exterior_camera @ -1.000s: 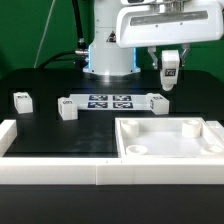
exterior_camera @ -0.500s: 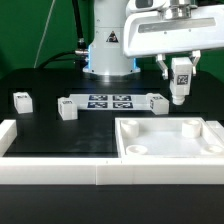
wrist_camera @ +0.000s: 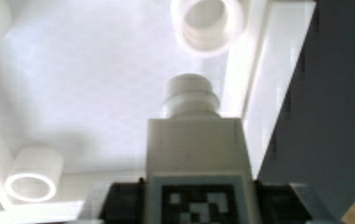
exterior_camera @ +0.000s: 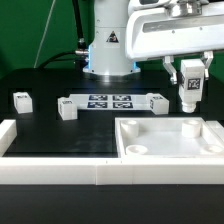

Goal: Assemble one leg

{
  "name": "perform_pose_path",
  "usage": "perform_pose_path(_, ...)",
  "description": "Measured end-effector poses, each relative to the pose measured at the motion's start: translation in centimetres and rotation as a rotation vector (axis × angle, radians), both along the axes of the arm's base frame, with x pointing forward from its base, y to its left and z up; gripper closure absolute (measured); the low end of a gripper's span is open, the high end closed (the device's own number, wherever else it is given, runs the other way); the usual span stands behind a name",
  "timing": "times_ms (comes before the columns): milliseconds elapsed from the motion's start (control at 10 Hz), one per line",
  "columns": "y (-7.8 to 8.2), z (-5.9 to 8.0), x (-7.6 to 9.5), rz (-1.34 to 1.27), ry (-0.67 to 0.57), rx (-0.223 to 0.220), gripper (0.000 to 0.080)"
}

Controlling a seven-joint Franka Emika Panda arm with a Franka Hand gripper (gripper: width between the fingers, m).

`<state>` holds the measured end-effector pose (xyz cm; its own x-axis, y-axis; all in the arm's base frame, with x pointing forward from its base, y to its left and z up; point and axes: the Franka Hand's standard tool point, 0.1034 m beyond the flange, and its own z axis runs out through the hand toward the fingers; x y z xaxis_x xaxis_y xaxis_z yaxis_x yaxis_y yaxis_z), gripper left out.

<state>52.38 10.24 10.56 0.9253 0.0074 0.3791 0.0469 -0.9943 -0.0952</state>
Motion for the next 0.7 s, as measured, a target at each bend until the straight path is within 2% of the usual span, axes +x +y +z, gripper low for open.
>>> perform_pose_path(300,0.0,0.0,0.1,0.001,0.002,0.001,0.0512)
perform_pose_path(500,0.6,0.9,2.3,0.004,-0.008,0.012,0.0512)
perform_pose_path(700,0.9,0.8,4.5,-0.001,-0.026,0.02,0.0512)
